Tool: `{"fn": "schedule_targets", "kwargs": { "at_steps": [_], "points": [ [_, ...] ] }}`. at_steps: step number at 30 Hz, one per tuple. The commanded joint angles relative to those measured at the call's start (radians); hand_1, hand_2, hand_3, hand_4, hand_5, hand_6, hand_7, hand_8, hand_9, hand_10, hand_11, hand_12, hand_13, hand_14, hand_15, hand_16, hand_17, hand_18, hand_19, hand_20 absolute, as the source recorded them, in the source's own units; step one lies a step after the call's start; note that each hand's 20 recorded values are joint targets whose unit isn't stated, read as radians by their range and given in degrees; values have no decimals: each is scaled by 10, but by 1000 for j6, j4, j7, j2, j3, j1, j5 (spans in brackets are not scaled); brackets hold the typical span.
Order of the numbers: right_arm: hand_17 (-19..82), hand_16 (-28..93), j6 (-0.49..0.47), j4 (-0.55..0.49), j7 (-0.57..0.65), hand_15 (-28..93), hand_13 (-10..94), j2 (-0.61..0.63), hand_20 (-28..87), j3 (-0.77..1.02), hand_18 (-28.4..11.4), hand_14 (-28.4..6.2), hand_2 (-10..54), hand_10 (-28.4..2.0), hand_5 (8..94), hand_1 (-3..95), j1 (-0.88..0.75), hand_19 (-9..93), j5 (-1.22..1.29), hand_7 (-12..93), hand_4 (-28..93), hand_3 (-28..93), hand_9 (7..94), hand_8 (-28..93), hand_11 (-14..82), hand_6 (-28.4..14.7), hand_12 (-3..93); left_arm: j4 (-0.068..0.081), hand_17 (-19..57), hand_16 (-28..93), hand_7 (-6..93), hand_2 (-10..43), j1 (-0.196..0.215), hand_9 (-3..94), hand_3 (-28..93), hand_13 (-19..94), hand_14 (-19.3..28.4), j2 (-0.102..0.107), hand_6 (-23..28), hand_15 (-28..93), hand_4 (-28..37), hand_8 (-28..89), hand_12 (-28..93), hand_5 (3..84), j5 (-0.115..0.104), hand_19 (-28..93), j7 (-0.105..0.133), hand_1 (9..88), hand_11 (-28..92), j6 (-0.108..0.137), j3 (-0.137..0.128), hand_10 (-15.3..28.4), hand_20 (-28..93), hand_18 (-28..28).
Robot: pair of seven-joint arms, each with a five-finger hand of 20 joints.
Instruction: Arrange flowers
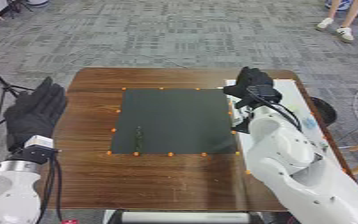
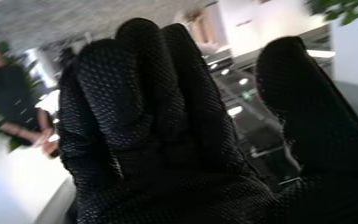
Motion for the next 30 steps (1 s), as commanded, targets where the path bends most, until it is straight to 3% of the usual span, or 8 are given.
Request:
{"fn": "schedule_targets", "kwargs": {
  "at_steps": [1,6,11,14,20,22,30],
  "points": [
    [307,316,-45,-40,72,627,645,130,257,193,-284,-176,-61,-207,710,309,-219,803,-70,129,-155,753,708,-93,316,-85,261,-29,-17,-36,62,106,28,295,747,198,86,5,61,114,-283,-73,96,386,12,129,31,234,133,-10,-37,123,96,64],
    [291,306,-67,-85,106,638,608,168,260,354,-284,-186,-90,-220,687,326,-380,798,-76,127,-164,751,662,-90,281,-92,243,-40,-14,-36,63,106,22,298,748,201,87,4,63,117,-283,-74,94,390,20,126,41,235,136,-8,-29,124,94,62],
    [289,294,-111,-107,154,646,604,147,270,483,-284,-186,-95,-219,679,370,-511,796,-57,103,-186,759,647,-94,223,-104,203,-28,-10,-36,64,106,-25,305,751,204,90,10,65,121,-283,-73,94,395,-12,123,60,238,142,18,15,125,94,57],
    [286,294,-155,-111,177,653,595,130,273,527,-284,-186,-95,-220,673,393,-543,794,-29,91,-204,761,633,-93,201,-112,192,-25,-8,-38,67,106,-39,310,752,208,92,8,65,127,-283,-75,92,400,-8,124,58,240,144,13,26,127,95,56],
    [278,289,-181,-85,190,663,583,126,278,540,-284,-187,-95,-223,660,401,-545,790,-7,81,-238,768,613,-90,187,-118,184,-36,-9,-41,70,107,-21,315,755,210,94,10,65,134,-283,-76,90,403,-13,128,71,239,147,26,13,129,96,58],
    [278,288,-170,-80,195,664,583,119,280,544,-284,-186,-95,-223,661,400,-543,790,7,82,-240,769,613,-90,187,-118,184,-37,-10,-42,70,107,-23,316,755,210,94,16,65,135,-283,-76,90,403,-11,129,78,239,148,20,11,129,95,58],
    [276,286,-213,-63,227,667,577,86,286,588,-284,-185,-95,-222,656,393,-562,787,49,81,-250,767,610,-90,187,-117,183,-35,-11,-45,71,107,-51,316,757,211,94,27,65,138,-283,-77,89,404,-9,132,77,238,149,16,30,129,95,60]
  ]
}}
